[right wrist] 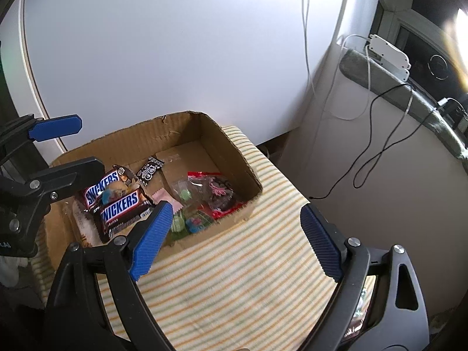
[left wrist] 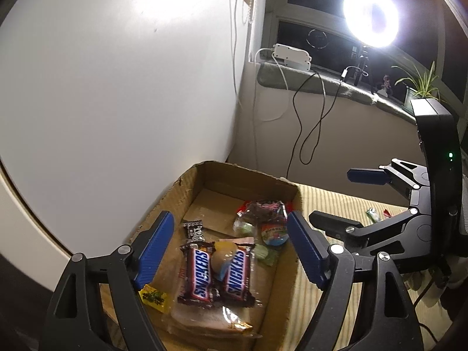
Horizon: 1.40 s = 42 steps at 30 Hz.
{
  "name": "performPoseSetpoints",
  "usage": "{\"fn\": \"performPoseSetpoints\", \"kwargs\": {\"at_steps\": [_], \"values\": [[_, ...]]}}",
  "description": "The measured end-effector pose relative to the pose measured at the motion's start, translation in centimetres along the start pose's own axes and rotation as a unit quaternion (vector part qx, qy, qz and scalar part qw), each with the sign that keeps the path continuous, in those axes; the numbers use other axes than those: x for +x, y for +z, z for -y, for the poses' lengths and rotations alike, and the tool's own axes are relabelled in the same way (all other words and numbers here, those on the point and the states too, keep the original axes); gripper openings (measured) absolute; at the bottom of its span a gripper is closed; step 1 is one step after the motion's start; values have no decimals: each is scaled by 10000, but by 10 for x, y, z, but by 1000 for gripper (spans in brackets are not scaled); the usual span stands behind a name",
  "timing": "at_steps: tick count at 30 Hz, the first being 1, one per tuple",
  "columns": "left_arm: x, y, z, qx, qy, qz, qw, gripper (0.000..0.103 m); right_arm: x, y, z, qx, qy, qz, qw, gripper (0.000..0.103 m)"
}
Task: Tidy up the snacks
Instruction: 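Move both open tools back over the last snacks on the bed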
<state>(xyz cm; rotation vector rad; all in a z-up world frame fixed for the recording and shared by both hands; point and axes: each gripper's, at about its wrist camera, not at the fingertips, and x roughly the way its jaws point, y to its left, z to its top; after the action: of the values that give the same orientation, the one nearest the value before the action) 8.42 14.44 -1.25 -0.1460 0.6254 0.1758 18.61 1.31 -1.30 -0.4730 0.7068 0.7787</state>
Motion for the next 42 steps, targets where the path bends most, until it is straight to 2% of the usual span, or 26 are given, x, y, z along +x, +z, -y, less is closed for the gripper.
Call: {"fn": "performPoseSetpoints", "kwargs": {"at_steps": [15,21,24,34,39,42], "values": [[-13,-6,42,238,-271,138,9993,80,-51,-36,41,402,-267,203,9986,92],[-4,-13,63,292,-483,89,9984,80,-78,-62,91,975,-448,374,9935,92],[3,-17,77,347,-603,18,9976,80,-85,-76,121,1304,-563,327,9893,91],[26,-27,123,541,-1037,-301,9927,79,-74,-122,195,2037,-646,-108,9768,91],[36,-31,150,706,-1300,-467,9879,79,-57,-133,211,2229,-304,-344,9738,91],[45,-35,168,819,-1581,-683,9817,79,-45,-134,218,2296,-96,-451,9722,90]]}}
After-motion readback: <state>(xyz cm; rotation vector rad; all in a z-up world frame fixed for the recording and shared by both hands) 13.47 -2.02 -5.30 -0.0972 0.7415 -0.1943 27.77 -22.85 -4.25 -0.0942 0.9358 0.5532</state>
